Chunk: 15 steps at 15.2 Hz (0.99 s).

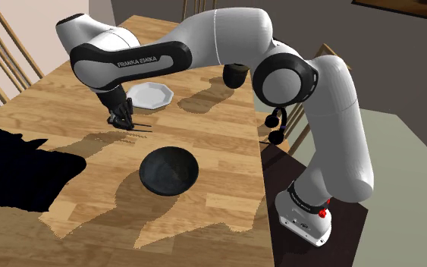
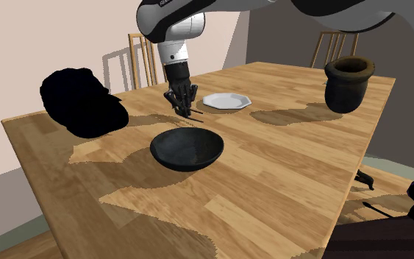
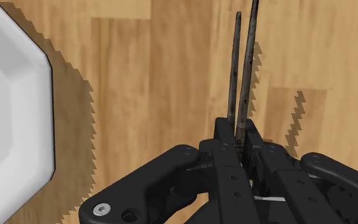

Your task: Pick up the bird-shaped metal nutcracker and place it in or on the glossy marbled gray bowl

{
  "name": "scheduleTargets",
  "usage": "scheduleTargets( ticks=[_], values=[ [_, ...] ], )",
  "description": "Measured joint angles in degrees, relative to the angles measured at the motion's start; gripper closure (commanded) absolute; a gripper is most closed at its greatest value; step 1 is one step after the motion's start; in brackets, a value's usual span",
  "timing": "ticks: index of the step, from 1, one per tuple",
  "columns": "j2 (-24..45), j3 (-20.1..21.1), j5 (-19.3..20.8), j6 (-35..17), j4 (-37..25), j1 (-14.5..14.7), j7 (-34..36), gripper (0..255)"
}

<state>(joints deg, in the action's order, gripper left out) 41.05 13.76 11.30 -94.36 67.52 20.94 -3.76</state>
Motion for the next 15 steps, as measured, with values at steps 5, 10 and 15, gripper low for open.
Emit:
scheduleTargets(
  ticks=[5,10,15],
  values=[
    [0.0,0.0,0.0,0.0,0.0,0.0,0.0,255],
    [-0.3,0.0,-0.1,2.2,-1.9,0.1,-0.2,255],
    [-0.5,0.1,-0.2,5.8,-5.4,0.5,-0.5,255]
  ],
)
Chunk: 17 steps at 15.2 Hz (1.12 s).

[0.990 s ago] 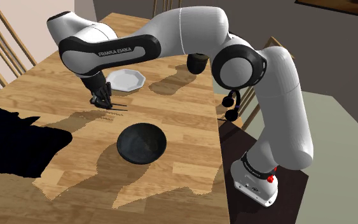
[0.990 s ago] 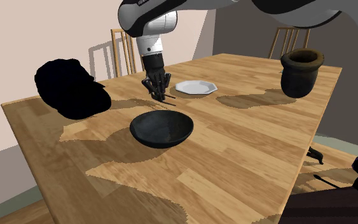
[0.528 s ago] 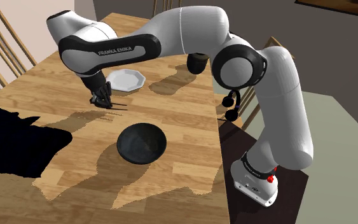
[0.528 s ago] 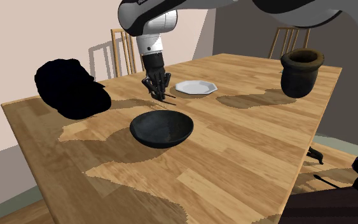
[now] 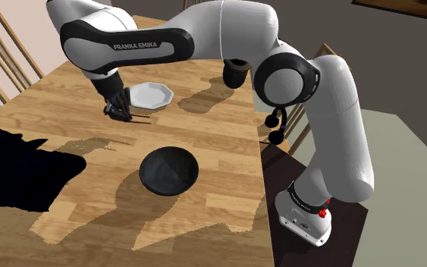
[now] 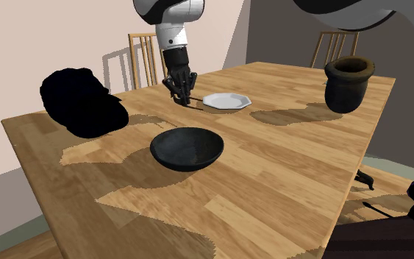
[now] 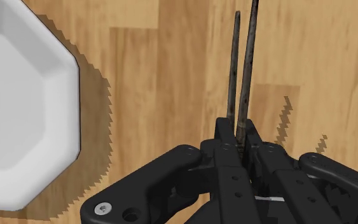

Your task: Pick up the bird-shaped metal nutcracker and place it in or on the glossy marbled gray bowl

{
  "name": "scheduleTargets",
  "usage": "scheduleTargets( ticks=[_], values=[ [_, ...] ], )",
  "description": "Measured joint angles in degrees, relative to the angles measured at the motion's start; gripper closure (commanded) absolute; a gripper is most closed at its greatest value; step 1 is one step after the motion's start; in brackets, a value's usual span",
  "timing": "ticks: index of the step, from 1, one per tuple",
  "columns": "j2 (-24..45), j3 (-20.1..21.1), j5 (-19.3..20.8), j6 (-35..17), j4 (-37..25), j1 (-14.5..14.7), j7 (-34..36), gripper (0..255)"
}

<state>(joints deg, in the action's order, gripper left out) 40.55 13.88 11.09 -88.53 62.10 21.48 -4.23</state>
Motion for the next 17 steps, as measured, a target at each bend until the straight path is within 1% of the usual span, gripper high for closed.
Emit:
scheduleTargets(
  ticks=[8,11,15,16,17],
  values=[
    [0.5,-0.1,0.0,6.3,-6.9,0.7,-0.6,255],
    [1.3,-0.1,0.1,9.2,-10.7,1.3,-0.8,255],
    [3.5,-0.4,0.5,13.8,-17.6,2.2,-1.4,255],
    [1.9,-0.1,0.2,12.9,-14.9,1.9,-1.0,255],
    [-1.7,0.4,-0.3,10.6,-8.8,1.2,-0.3,255]
  ],
)
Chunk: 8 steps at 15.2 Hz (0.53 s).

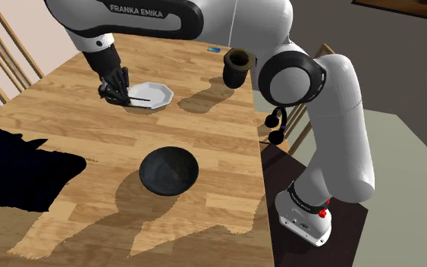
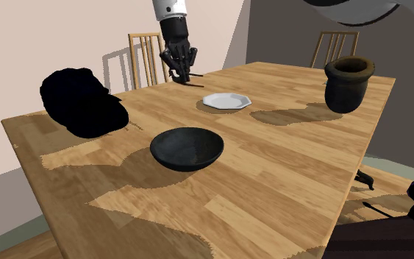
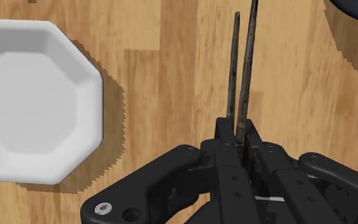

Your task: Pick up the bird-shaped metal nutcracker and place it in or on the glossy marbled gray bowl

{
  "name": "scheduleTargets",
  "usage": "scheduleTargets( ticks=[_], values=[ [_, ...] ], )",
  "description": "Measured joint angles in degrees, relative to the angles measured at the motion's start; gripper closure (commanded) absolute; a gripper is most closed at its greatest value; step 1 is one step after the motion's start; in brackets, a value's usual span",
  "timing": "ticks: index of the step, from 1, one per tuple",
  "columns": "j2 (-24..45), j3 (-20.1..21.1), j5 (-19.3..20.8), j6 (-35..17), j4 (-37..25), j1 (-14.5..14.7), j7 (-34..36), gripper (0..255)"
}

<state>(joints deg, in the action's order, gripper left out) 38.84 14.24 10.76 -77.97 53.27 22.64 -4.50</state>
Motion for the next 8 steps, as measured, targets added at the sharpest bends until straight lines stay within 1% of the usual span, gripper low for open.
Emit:
scheduleTargets(
  ticks=[2,4,8],
  values=[
    [-7.6,0.9,-1.3,-5.0,12.5,-1.4,1.3,255],
    [-12.8,1.8,-2.5,-7.6,20.5,-1.4,2.9,255],
    [-21.5,3.1,-4.7,-11.9,33.3,-1.6,5.0,255]
  ],
)
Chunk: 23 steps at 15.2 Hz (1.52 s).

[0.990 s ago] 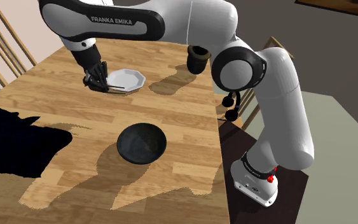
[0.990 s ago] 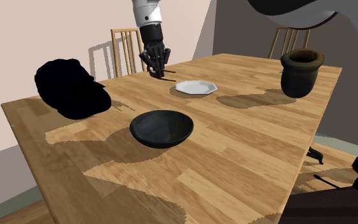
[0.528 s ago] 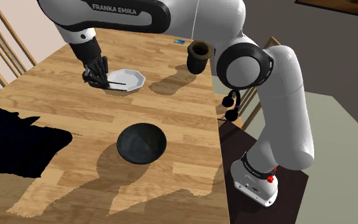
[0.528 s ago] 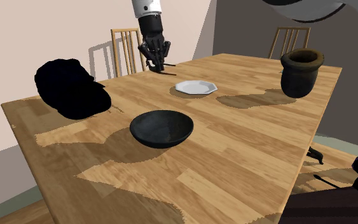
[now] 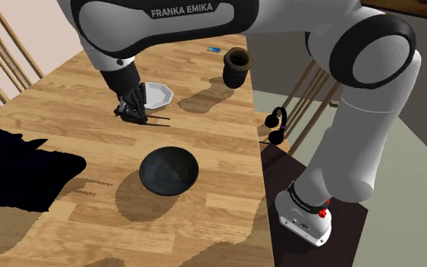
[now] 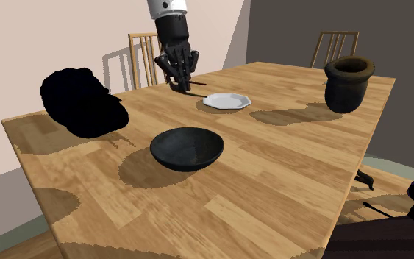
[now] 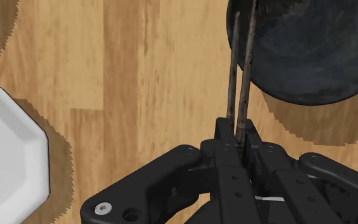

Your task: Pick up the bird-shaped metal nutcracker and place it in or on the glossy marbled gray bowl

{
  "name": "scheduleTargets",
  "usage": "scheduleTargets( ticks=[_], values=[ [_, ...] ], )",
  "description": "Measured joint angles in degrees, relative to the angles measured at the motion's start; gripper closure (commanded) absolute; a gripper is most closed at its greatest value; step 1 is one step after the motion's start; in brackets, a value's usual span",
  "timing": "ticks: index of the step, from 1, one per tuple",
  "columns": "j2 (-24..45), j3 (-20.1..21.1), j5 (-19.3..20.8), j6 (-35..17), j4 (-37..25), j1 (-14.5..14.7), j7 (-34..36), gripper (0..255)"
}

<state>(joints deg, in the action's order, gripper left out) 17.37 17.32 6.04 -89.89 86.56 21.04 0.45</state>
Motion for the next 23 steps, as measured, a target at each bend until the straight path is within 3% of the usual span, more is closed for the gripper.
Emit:
scheduleTargets(
  ticks=[9,23],
  values=[
    [-17.0,3.2,-6.1,-5.8,22.1,1.9,4.5,255],
    [-16.0,3.6,-6.0,-15.5,30.8,2.3,5.5,255]
  ],
)
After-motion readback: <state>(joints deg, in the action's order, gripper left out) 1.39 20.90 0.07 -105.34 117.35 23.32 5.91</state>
